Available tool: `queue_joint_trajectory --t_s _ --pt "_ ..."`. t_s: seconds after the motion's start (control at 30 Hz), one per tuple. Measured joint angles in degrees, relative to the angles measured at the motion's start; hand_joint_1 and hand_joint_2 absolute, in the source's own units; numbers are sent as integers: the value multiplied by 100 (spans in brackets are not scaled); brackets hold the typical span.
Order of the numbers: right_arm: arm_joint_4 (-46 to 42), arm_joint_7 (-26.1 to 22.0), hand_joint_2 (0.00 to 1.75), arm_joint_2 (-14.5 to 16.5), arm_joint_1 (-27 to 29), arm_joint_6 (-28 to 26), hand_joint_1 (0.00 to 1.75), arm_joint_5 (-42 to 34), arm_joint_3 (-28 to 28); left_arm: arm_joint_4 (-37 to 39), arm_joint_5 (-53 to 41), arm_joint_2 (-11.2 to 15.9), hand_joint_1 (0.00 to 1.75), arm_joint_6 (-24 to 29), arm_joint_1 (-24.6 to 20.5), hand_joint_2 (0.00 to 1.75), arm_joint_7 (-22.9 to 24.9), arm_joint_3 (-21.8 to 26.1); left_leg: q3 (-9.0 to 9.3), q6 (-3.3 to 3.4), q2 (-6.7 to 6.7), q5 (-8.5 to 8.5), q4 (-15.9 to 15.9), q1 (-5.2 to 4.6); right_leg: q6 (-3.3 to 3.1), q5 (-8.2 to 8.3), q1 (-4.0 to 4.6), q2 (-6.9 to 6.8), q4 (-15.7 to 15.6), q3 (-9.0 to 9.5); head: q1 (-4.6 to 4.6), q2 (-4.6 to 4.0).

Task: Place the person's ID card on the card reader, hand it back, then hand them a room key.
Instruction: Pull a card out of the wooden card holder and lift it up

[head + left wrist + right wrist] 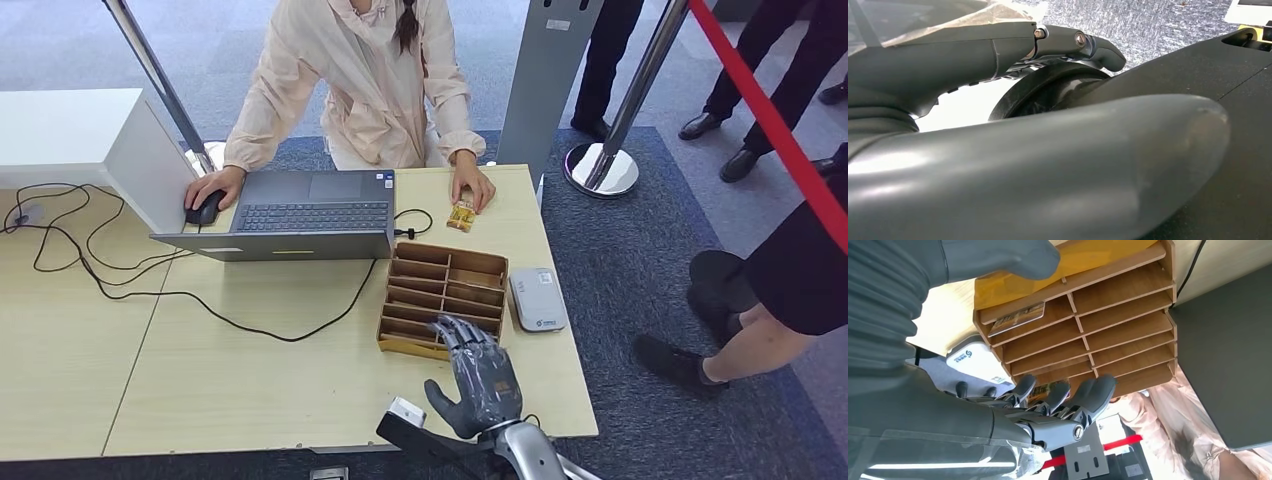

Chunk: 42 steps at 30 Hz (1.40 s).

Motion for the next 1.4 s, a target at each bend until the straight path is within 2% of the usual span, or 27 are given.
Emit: queue_joint_trajectory --t_s 0.7,0.83,1.03,1.4 --pt "414 40 175 113 -11 -62 61 98 17 0 0 0 0 -9 -3 0 -1 -14 0 0 0 0 0 0 0 0 0 0 0 0 0 0" --pt "452 56 175 128 -13 -81 65 157 19 0 0 0 0 -11 -3 0 -3 -15 0 0 0 0 0 0 0 0 0 0 0 0 0 0" --pt "534 130 175 136 -14 -179 73 382 19 0 0 0 0 -24 -4 0 -25 -17 0 0 0 0 0 0 0 0 0 0 0 0 1 0" --pt "709 351 175 134 -11 -349 72 908 1 0 0 -2 0 -26 -4 0 -34 -17 1 0 0 0 0 0 0 0 0 0 0 0 0 0"
